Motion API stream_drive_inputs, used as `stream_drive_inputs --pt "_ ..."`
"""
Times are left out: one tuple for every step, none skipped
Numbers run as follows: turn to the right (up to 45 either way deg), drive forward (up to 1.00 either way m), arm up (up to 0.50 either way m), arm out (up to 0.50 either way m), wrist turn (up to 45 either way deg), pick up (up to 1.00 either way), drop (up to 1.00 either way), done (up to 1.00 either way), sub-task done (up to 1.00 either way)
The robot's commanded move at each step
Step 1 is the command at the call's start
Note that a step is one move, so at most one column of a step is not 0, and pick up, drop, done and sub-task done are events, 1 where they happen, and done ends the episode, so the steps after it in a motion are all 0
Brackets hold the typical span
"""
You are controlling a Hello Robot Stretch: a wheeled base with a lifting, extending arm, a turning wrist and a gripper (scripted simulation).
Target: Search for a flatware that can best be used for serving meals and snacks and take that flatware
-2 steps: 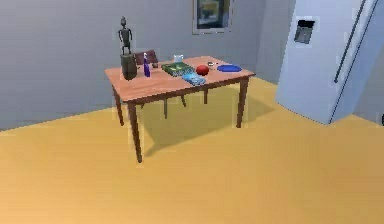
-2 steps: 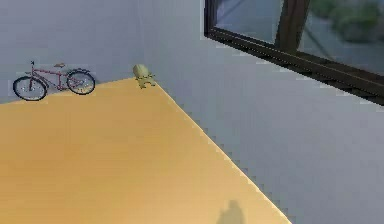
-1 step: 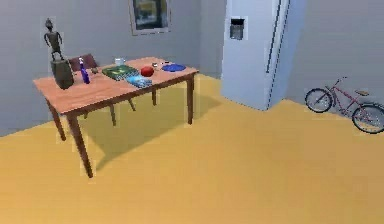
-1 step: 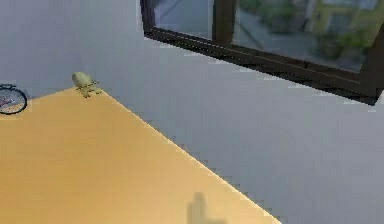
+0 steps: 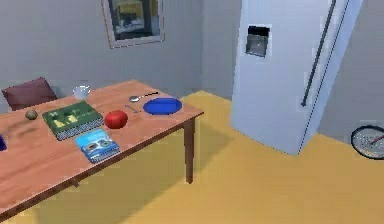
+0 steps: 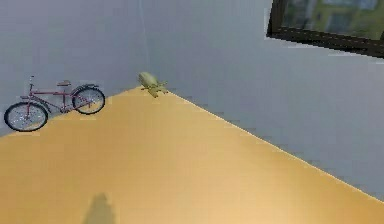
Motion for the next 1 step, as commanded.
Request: stream_drive_inputs --pt "6.0 0.00 0.00 0.00 0.0 0.00 0.00 0.00 0.00"
